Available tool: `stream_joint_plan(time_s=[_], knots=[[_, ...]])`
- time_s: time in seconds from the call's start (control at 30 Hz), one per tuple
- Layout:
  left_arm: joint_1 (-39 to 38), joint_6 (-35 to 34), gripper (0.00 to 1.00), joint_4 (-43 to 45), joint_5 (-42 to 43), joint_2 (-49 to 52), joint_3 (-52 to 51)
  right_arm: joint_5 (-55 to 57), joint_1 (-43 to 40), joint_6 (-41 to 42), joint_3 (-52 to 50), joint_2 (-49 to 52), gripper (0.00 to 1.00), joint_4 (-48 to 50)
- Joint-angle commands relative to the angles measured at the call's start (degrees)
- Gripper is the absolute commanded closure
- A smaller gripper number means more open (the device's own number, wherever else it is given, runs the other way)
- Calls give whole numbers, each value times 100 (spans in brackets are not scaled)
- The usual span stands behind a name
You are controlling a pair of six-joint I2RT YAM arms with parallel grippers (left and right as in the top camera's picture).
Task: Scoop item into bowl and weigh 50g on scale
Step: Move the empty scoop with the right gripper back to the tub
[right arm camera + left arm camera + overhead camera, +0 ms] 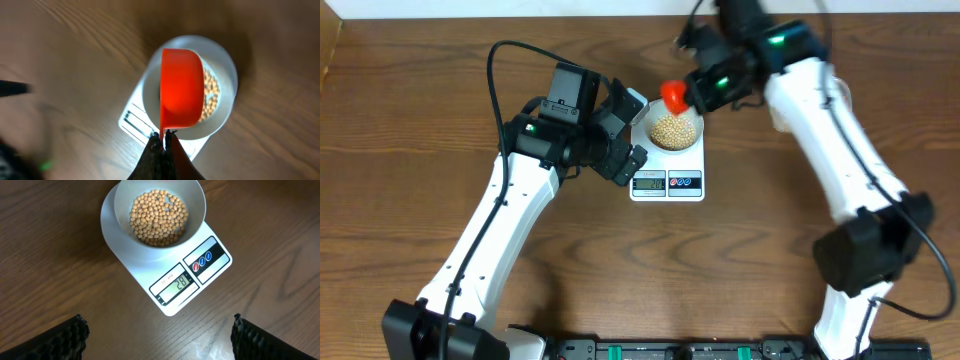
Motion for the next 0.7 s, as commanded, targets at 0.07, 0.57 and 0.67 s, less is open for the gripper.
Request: stream_joint_plan(time_s=[0.07,0.57,0.67], knots=[[9,-31,7,9,90,66,-46,-933,-710,-190,81,-448,99,114],[9,-31,7,9,90,66,-46,-2168,-2291,-144,81,-457,99,-70],[9,-31,7,9,90,66,-46,-1838,-2328,-146,81,-457,99,-280]])
